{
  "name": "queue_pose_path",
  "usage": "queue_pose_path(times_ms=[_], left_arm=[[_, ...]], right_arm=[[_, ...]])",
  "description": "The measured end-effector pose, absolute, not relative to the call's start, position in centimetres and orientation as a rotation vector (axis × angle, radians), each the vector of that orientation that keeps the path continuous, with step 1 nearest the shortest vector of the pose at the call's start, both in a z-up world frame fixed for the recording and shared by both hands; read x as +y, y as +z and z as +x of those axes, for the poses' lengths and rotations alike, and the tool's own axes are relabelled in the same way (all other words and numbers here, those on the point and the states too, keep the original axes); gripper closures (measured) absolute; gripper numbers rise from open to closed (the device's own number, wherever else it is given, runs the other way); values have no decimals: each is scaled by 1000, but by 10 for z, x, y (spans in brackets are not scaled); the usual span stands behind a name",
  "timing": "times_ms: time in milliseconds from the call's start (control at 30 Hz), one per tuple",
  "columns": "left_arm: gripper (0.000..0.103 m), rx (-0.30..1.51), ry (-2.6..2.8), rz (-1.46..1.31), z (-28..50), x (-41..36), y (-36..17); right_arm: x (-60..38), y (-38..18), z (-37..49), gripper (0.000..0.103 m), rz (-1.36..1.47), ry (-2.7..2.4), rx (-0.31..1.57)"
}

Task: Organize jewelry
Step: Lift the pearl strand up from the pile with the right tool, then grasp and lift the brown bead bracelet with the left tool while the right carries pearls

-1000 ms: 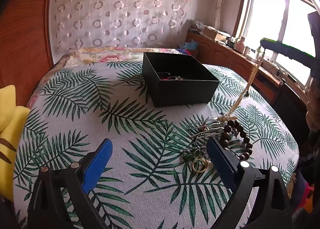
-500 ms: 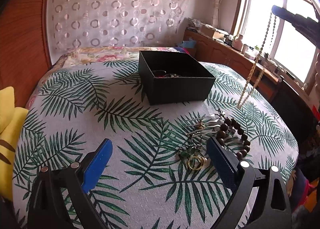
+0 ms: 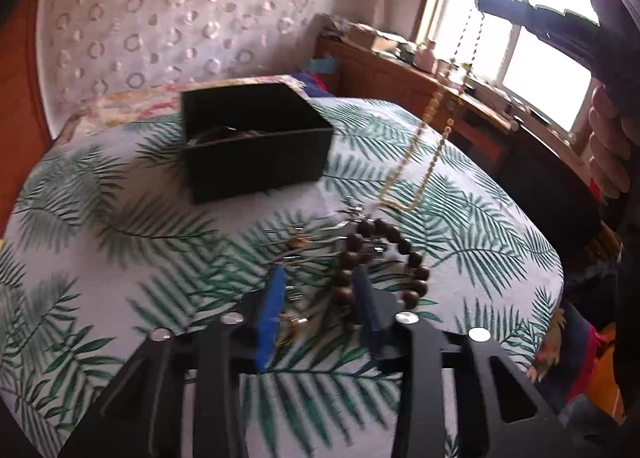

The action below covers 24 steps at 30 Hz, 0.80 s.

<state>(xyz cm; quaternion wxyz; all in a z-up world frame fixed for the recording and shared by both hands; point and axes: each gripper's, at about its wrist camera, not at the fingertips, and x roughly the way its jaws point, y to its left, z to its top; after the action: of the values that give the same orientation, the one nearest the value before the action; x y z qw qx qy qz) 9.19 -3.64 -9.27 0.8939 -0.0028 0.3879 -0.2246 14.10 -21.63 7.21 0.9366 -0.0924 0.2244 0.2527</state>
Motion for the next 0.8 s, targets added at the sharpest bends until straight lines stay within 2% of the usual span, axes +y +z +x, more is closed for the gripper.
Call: queue_pose_path(times_ms=[100,300,333,367,533,800], left_arm=[[79,836,-486,20,100,-48,-99],[79,886,-478,70,112,-66,-110],[81,889,-476,80,113,-67,-111],[91,889,-478,95,114,-69,-113],[91,841,-478,112,107,-68,-101],[91,712,-480,47,103,-47,-45]], right_arm=[[-216,71,140,98,-189,518,460],[-211,68,142,98,-191,525,469],[-210,67,142,98,-192,526,471],[-210,66,142,98,-191,528,473],[-209,68,143,98,-186,535,470],[-207,93,140,98,-186,545,415]])
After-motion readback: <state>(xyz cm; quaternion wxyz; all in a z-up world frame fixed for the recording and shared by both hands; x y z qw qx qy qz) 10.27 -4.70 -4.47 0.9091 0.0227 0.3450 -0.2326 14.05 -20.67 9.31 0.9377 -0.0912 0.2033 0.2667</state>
